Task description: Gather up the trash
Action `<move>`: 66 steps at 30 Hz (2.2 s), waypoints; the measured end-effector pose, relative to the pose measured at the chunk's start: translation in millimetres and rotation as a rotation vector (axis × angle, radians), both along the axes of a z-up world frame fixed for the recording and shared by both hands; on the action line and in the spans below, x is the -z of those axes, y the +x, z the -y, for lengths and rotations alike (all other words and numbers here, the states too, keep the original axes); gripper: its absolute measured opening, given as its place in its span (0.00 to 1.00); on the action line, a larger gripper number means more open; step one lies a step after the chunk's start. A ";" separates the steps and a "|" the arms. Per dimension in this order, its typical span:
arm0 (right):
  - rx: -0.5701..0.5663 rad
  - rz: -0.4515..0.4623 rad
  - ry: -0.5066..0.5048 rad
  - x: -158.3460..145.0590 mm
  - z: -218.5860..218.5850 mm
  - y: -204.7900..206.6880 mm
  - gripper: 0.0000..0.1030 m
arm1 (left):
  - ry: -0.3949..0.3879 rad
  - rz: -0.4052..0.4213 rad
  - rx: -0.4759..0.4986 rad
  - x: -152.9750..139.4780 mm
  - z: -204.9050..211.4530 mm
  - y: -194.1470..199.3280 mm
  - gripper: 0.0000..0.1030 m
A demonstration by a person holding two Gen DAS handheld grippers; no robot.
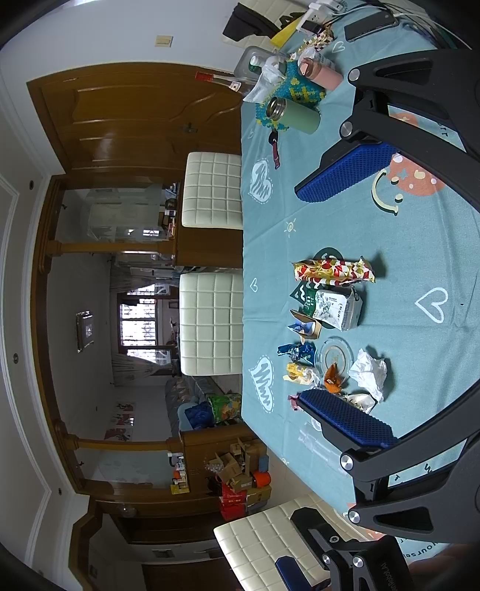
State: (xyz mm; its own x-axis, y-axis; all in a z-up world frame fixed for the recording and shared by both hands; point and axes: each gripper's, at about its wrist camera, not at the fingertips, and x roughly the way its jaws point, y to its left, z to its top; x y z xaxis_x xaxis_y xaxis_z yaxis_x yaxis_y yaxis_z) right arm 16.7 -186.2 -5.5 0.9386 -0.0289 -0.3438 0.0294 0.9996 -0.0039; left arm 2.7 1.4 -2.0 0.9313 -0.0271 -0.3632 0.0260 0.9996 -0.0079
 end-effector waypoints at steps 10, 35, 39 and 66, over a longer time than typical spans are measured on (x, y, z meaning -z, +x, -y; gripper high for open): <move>-0.001 -0.003 0.003 0.5 -1.1 0.4 0.97 | 0.000 -0.009 0.001 5.4 0.9 0.7 0.93; -0.015 -0.106 0.005 27.8 -2.4 36.6 0.97 | -0.028 -0.144 -0.016 34.5 -10.5 39.1 0.93; -0.015 -0.134 0.009 36.3 -2.0 50.4 0.97 | -0.025 -0.174 -0.028 41.7 -12.3 52.5 0.93; -0.212 -0.428 -0.062 138.4 -47.0 139.7 0.96 | -0.048 -0.520 -0.074 148.1 -46.7 132.2 0.89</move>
State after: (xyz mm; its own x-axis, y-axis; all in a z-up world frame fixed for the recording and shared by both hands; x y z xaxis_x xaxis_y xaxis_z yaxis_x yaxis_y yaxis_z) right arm 156.4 -139.3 -143.9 0.7003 0.1151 -0.7045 -0.1922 0.9809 -0.0307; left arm 134.8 48.1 -150.1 0.6283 0.0038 -0.7780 -0.0639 0.9969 -0.0467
